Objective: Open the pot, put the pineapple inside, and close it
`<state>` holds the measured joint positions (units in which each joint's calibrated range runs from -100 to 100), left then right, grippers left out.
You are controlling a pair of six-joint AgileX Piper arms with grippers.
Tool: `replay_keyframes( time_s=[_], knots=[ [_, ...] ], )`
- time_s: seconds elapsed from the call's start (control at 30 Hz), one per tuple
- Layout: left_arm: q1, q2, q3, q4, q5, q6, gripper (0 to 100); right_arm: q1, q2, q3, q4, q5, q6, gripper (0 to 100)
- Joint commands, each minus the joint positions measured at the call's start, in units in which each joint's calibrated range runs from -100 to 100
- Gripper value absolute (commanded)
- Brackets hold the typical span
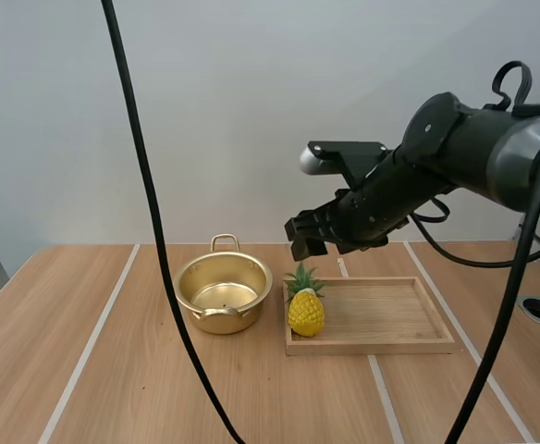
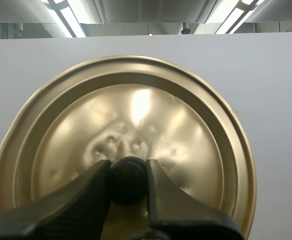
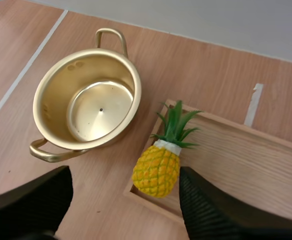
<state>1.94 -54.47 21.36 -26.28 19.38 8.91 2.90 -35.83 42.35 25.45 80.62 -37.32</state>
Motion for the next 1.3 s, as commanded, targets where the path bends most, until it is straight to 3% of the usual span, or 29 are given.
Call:
replay_keyframes(
  time_s=[0.0,0.57,1.27],
  knots=[
    [0.11,-0.28,-0.37,-0.55,-1.28,-0.24,0,0.03,1.1,1.12,1.26,-0.71,-1.08,100],
    [0.11,-0.28,-0.37,-0.55,-1.28,-0.24,0,0.03,5.82,10.81,4.5,-13.32,-5.92,100],
    [0.11,-0.28,-0.37,-0.55,-1.28,-0.24,0,0.03,16.76,11.07,7.25,-23.82,-9.09,100]
  ],
)
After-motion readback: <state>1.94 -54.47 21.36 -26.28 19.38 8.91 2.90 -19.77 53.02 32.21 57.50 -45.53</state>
